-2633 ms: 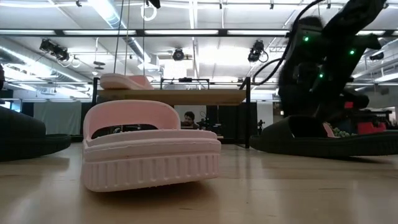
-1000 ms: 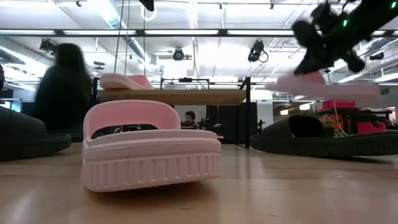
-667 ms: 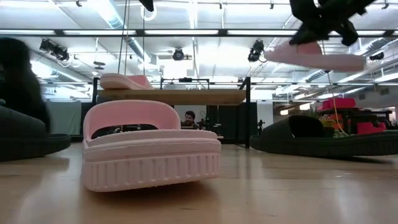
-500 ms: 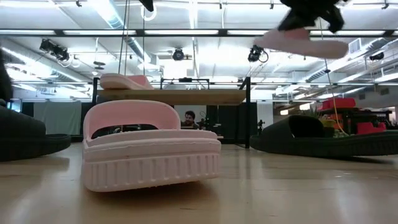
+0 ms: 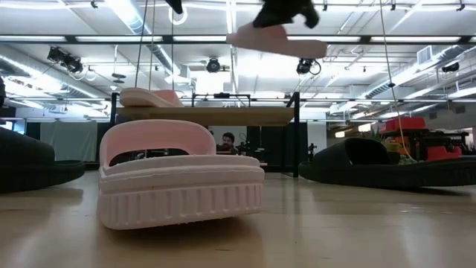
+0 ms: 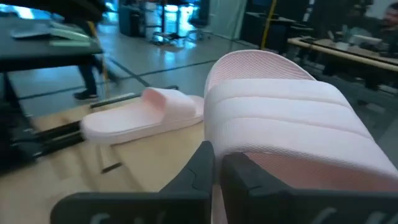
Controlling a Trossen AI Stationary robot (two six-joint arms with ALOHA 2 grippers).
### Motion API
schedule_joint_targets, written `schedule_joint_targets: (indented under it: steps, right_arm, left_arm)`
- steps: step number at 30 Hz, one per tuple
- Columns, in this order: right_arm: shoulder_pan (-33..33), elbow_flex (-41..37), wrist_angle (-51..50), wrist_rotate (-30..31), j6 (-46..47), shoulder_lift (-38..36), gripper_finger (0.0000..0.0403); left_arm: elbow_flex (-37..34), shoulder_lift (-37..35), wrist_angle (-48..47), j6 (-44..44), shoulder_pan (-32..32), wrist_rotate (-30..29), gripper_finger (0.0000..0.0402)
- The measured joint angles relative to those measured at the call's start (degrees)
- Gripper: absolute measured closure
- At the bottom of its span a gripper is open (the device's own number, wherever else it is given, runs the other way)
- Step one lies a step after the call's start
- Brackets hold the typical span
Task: Pick and place slides into the shelf
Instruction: Put the top right pink slide on the shelf
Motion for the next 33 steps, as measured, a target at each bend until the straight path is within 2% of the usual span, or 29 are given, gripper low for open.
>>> schedule_joint_targets:
  steps: [7, 14, 24, 33]
  right_arm:
    - [-5.27, 9.75, 0.08, 0.1, 1.07, 12.1, 0.0391]
    - [-10.62, 15.62, -0.5, 0.81, 12.83, 19.08, 0.0384]
    - [-14.05, 16.08, -4.59, -1.52, 20.26, 23.17, 0.0384]
    - [-14.67, 16.08, -4.47, -3.1, 20.62, 23.81, 0.0328]
  left_arm:
    - [0.0, 0.0, -2.28, -2.71, 0.02, 0.0, 0.0362]
    - [0.0, 0.0, -3.7, -4.61, 0.02, 0.03, 0.0364]
    - [0.0, 0.0, -3.64, -6.32, 0.02, 0.0, 0.0369]
    - [0.0, -0.02, -3.71, -7.61, 0.02, 0.01, 0.0363]
